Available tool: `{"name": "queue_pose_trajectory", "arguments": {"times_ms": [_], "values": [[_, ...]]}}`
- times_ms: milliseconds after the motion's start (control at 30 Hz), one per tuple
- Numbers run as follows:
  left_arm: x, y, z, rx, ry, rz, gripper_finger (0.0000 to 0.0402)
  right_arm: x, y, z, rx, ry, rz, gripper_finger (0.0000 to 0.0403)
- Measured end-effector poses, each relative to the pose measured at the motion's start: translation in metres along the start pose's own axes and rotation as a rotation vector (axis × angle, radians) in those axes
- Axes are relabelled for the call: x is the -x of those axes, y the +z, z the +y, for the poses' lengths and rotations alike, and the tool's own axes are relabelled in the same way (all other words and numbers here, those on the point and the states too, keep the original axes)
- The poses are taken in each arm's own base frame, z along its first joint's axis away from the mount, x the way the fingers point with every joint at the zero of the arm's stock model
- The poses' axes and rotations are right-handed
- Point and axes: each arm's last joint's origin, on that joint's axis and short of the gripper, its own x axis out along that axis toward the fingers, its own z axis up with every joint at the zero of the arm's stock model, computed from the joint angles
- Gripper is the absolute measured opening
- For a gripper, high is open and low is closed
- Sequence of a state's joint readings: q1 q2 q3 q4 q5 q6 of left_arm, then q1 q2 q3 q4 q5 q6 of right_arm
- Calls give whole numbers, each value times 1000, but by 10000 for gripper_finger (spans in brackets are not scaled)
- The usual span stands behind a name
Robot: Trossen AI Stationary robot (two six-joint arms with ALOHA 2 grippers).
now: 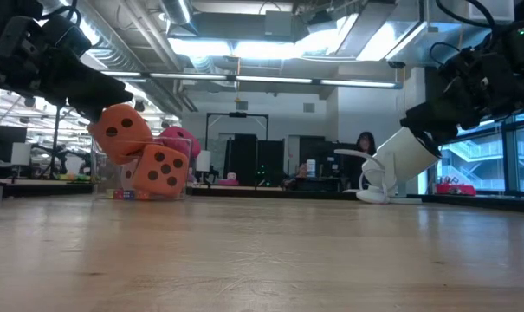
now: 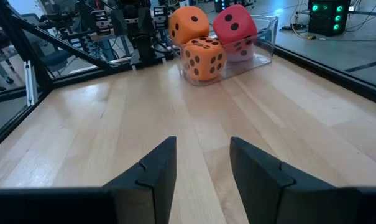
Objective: Pick & Place Dice
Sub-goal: Return to Home Position
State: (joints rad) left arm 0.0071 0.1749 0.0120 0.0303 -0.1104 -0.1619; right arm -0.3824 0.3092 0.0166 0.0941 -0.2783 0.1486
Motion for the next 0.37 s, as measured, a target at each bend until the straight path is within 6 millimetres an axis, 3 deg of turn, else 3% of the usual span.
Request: {"name": "queue_pose_trajectory", "arguments": {"times_ms": [367], "values": [[0,0,0,0,0,0,118,0,0,0,0,0,0,151]]}}
